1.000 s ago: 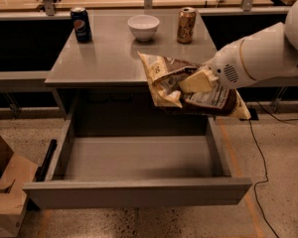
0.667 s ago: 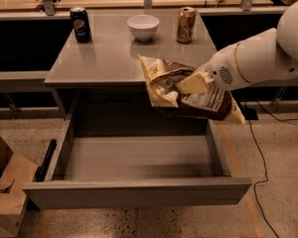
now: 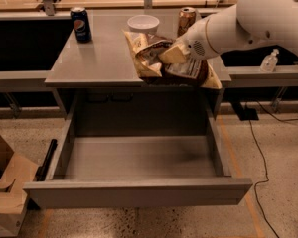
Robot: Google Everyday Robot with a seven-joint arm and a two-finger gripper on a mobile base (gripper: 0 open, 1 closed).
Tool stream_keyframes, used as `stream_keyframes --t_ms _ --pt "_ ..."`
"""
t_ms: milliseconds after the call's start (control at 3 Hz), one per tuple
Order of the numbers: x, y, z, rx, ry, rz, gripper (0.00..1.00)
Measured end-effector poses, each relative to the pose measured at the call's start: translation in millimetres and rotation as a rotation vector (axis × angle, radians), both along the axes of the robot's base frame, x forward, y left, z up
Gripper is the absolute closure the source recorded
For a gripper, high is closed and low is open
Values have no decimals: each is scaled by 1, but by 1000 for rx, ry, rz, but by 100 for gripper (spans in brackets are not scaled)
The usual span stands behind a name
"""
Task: Pick brown chip bag from top drawer and place on counter
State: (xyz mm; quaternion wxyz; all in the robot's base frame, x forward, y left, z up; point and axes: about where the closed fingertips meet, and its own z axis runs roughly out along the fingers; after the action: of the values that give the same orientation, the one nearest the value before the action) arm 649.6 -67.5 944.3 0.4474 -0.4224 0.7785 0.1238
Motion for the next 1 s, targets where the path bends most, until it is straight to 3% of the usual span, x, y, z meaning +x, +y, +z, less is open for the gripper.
stream_keyframes --t_ms 333,667,1000 --pt "55 26 10 9 -95 81 100" --pt "115 52 3 49 -177 204 74" --pt "121 40 27 61 -222 177 51"
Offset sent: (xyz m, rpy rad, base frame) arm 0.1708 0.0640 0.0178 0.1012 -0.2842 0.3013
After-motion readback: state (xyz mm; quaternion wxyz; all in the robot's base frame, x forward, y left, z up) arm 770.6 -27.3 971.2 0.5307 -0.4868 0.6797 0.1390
